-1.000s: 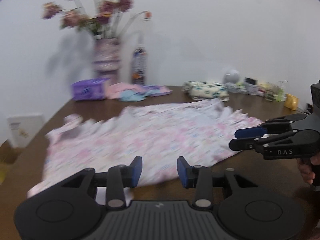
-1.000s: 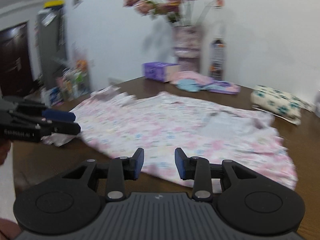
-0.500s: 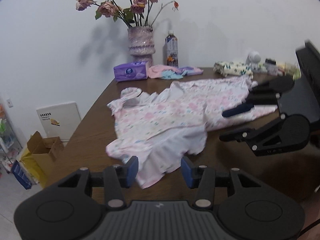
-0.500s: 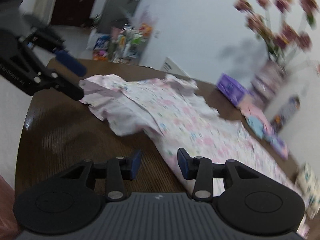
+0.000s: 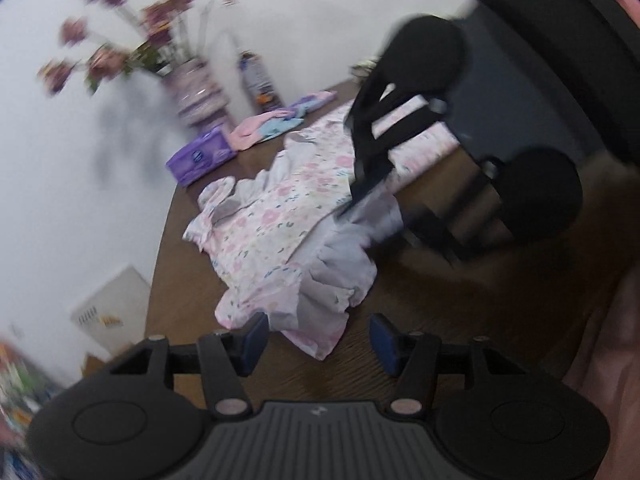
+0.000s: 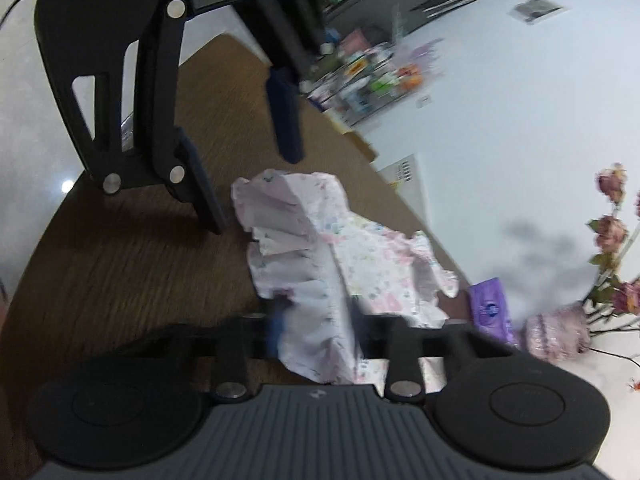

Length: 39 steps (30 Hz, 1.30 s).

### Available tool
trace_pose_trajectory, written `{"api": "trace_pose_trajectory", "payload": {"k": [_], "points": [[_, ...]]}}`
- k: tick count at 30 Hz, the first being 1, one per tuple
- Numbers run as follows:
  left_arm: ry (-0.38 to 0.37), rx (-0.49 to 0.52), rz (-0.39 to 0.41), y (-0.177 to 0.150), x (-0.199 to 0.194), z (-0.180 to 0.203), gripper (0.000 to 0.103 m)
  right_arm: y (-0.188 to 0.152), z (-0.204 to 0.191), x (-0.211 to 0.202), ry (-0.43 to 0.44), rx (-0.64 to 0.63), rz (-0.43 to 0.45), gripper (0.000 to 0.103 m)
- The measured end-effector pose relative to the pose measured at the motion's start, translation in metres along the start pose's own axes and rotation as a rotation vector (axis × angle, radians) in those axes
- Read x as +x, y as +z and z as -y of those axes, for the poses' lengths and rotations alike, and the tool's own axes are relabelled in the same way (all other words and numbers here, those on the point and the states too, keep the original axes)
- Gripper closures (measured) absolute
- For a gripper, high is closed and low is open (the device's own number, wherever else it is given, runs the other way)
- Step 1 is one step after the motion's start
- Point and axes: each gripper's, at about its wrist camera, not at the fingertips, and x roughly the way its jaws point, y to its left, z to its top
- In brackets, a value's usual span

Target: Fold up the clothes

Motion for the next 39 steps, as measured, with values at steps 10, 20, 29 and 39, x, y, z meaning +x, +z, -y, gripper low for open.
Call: {"api": "trace_pose_trajectory", "payload": {"k": [10, 20, 29, 39], "points": [[0.097, 0.259, 0.002, 0.015, 0.027, 0.018, 0.046, 0.007, 0.027, -0.011, -0.091, 0.171, -0.010, 0.101], [0.104, 0.403, 0.023, 0.018, 0.022, 0.013, 0.101, 0.001, 0.035, -0.013, -0.061, 0.215, 0.001, 0.101], [0.066, 0.482, -0.007, 0.053, 0.035, -0.020, 0.101, -0.014, 0.045, -0.016, -0.053, 0.215, 0.020, 0.095], [0.044, 0.383, -0.084, 0.071, 0.088, -0.047, 0.093, -0.040, 0.075, 0.011, -0.030, 0.285, 0.005, 0.094]]}}
